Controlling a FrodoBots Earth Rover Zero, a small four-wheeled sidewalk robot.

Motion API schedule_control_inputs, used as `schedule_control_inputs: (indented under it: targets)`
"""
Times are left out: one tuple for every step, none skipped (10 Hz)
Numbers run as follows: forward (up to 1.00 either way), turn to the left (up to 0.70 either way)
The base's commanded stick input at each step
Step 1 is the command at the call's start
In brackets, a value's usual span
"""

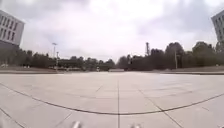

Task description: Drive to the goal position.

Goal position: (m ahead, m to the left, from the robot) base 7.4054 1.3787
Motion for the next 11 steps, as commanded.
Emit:
schedule_control_inputs:
  targets:
    - [0.70,0.00]
    - [0.70,0.00]
    - [0.70,0.00]
    - [0.70,0.00]
    - [0.70,0.00]
    - [0.70,0.00]
    - [0.70,0.00]
    - [0.70,0.00]
    - [0.70,0.00]
    - [0.70,0.00]
    - [0.70,-0.13]
